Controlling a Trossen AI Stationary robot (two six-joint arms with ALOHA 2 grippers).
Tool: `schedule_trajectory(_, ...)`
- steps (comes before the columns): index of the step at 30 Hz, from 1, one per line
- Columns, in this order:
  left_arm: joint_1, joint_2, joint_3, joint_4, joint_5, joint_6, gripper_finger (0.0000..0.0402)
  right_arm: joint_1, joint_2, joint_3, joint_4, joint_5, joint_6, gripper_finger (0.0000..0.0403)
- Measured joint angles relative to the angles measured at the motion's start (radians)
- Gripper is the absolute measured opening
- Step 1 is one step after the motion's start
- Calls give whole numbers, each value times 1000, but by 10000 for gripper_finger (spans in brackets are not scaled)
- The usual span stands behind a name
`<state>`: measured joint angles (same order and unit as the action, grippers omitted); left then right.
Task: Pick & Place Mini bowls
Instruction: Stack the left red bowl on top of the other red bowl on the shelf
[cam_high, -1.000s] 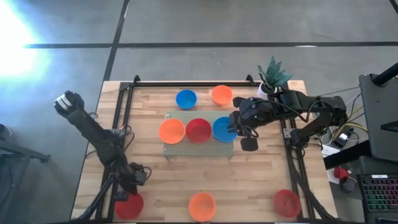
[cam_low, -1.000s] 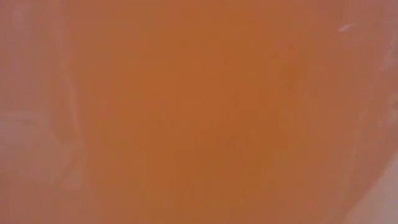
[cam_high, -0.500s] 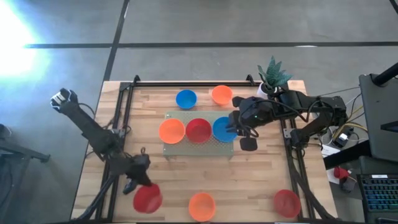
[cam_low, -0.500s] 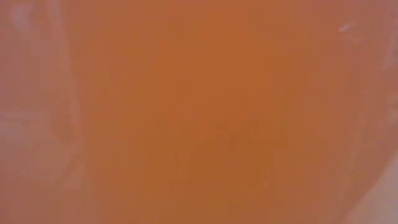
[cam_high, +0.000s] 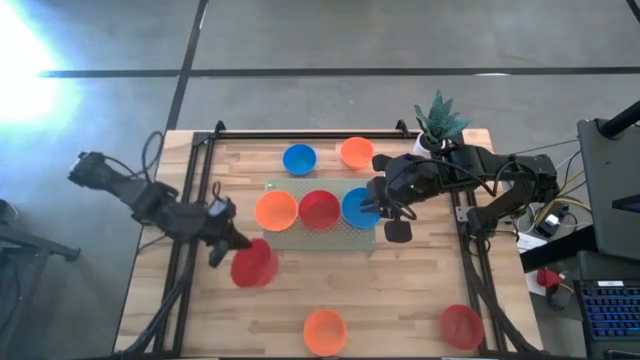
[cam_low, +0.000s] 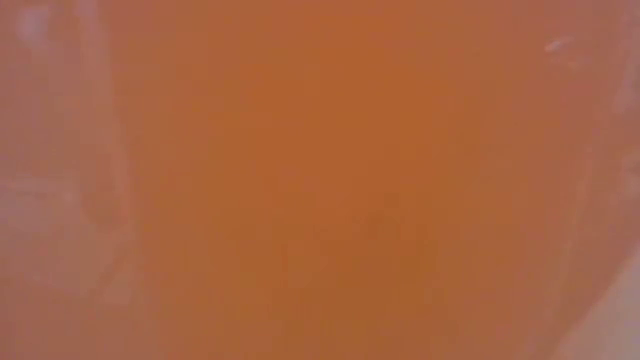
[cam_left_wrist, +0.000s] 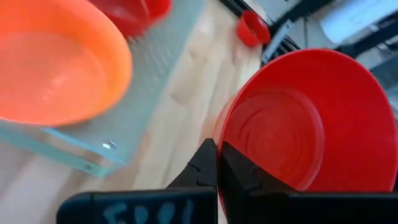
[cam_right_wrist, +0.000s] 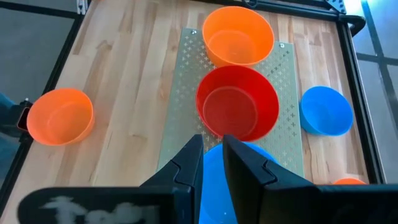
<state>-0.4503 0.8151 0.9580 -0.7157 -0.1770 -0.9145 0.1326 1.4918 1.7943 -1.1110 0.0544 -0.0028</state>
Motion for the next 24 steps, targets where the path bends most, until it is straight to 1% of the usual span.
schedule_trajectory(3, 73, 18, 81, -73, -1, 8, 0, 0, 0, 0, 1, 0, 0, 57)
schedule_trajectory(5, 129, 38, 125, -100, -24, 28, 0, 0, 0, 0, 1, 0, 1, 57)
schedule_trajectory(7, 191, 63, 163, -102, -73, 72, 0, 0, 0, 0, 1, 0, 1, 57)
schedule_trajectory(11, 329, 139, 256, -101, -82, 225, 0, 0, 0, 0, 2, 0, 0, 57)
schedule_trajectory(14, 421, 208, 326, -100, -37, 269, 0, 0, 0, 0, 2, 0, 3, 57)
schedule_trajectory(17, 499, 286, 386, -100, 42, 315, 0, 0, 0, 0, 2, 0, 3, 57)
schedule_trajectory(24, 608, 472, 493, -99, 242, 441, 0, 0, 0, 0, 2, 0, 0, 57)
